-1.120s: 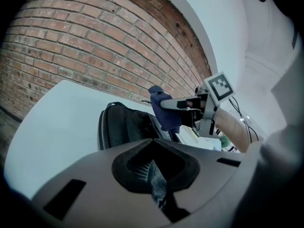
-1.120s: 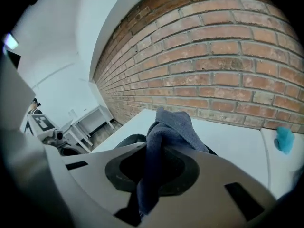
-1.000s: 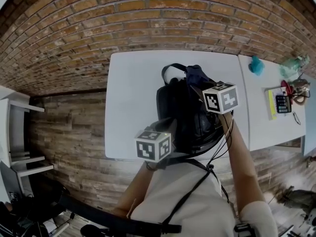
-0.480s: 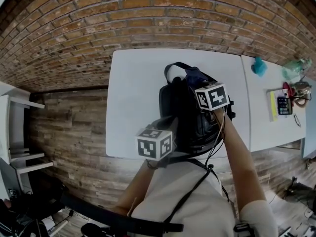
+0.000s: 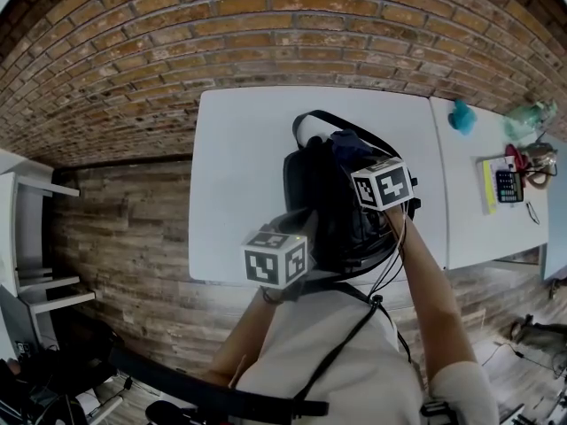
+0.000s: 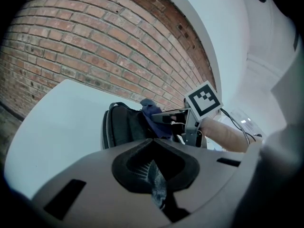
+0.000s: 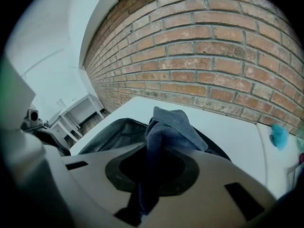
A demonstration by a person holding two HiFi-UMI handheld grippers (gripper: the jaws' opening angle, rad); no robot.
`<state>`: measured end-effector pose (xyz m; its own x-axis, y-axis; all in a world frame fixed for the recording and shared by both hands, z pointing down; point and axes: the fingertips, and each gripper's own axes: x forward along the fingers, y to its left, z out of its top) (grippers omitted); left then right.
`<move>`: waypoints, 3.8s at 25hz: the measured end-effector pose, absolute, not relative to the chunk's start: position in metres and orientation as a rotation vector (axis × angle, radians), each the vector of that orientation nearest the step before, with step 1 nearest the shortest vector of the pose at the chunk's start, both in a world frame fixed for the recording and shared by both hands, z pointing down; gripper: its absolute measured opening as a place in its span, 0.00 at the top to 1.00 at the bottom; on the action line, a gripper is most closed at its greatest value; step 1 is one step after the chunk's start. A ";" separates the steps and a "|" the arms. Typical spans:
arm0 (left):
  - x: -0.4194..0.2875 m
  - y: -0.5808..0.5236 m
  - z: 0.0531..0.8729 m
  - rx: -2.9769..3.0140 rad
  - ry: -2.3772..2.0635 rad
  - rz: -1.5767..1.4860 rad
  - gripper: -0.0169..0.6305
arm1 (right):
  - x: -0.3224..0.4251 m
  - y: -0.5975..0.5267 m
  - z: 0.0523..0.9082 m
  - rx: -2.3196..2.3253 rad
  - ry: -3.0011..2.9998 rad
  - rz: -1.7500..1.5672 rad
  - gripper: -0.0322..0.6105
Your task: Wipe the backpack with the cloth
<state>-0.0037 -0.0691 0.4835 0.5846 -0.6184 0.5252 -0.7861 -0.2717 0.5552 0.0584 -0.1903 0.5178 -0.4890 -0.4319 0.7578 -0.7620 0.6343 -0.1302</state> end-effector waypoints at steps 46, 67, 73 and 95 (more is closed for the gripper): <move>0.004 -0.053 0.486 1.987 -1.126 0.273 0.97 | 0.102 -0.015 0.533 0.706 -2.190 0.863 0.88; 0.005 -0.056 0.491 1.968 -1.127 0.272 0.97 | 0.109 0.017 0.547 0.582 -2.150 0.950 0.88; -0.002 -0.055 0.491 1.958 -1.141 0.264 0.97 | 0.100 0.006 0.512 0.474 -2.186 0.914 0.88; -0.024 -0.051 0.493 1.939 -1.156 0.262 0.97 | 0.017 -0.218 0.491 0.922 -2.321 0.670 0.88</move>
